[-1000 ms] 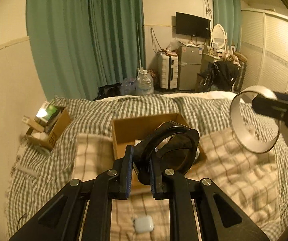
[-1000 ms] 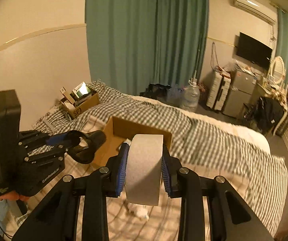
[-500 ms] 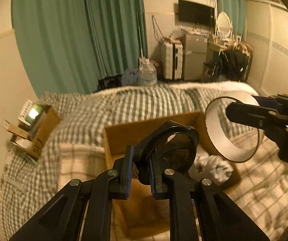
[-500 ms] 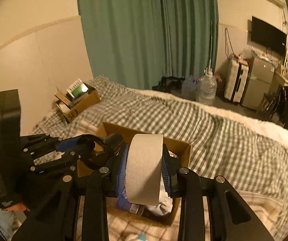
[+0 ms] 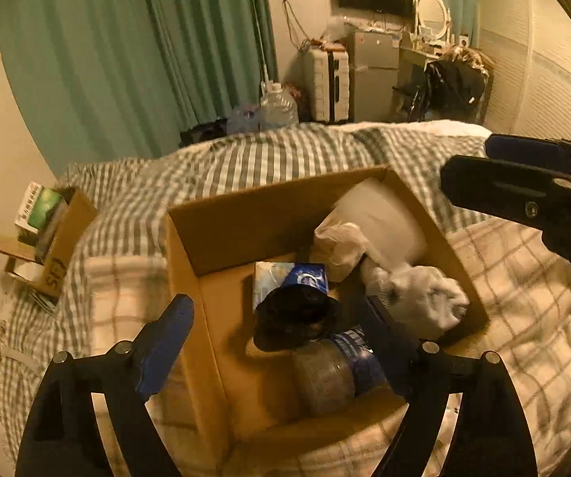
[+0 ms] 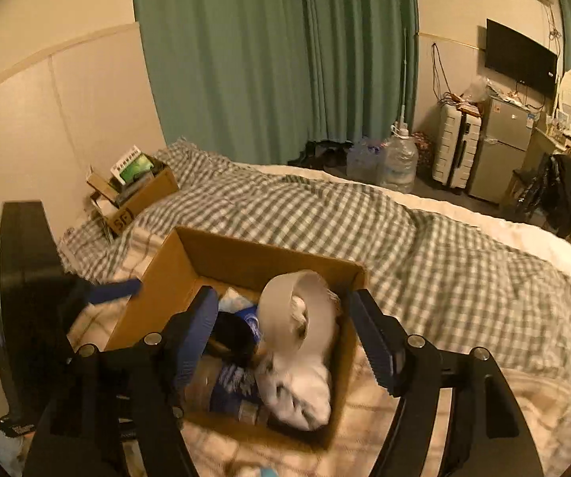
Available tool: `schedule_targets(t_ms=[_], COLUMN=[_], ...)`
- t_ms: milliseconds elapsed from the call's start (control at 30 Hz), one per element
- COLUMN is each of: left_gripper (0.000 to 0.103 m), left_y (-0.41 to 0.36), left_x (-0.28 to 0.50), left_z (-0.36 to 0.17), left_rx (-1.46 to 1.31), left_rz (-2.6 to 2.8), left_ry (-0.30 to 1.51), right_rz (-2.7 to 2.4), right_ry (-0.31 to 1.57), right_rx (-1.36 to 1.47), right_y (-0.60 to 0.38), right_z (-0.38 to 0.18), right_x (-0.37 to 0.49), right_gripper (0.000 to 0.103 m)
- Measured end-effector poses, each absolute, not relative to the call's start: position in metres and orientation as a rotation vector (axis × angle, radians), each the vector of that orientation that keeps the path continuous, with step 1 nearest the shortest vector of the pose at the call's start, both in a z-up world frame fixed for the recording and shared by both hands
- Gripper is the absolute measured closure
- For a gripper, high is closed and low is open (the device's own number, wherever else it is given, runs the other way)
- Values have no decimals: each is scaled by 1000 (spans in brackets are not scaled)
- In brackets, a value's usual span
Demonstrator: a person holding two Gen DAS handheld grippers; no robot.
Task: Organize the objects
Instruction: 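Carry the white band and black holder into the box and release both, then grasp the light blue earbuds case with the left tool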
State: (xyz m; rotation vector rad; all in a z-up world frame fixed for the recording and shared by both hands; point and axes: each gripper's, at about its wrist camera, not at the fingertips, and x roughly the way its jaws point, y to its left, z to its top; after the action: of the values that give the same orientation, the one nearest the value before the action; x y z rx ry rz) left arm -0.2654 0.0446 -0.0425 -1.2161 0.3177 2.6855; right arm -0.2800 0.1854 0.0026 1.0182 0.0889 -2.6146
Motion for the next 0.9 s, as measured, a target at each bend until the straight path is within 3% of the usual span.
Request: schedule_targets(t_ms=[233, 533, 733, 900], left_gripper=[10, 0, 0, 0], left_y=[28, 5, -9, -17], left_x=[-214, -131, -88, -75], left_z=[13, 82, 78, 49], left_rx=[-1143, -959, -922, -945], left_rz=[2727, 2794, 2808, 2829], left_ry=[257, 215, 203, 166], right_rz=[-2732, -2819, -2831, -2868], right_ry=[169, 233, 247, 224], right_rx=[995, 911, 875, 879], right_y=[207, 208, 194, 187], right_z=[66, 134, 129, 82], right_x=[-220, -123, -73, -55], right_gripper=[32, 15, 8, 7])
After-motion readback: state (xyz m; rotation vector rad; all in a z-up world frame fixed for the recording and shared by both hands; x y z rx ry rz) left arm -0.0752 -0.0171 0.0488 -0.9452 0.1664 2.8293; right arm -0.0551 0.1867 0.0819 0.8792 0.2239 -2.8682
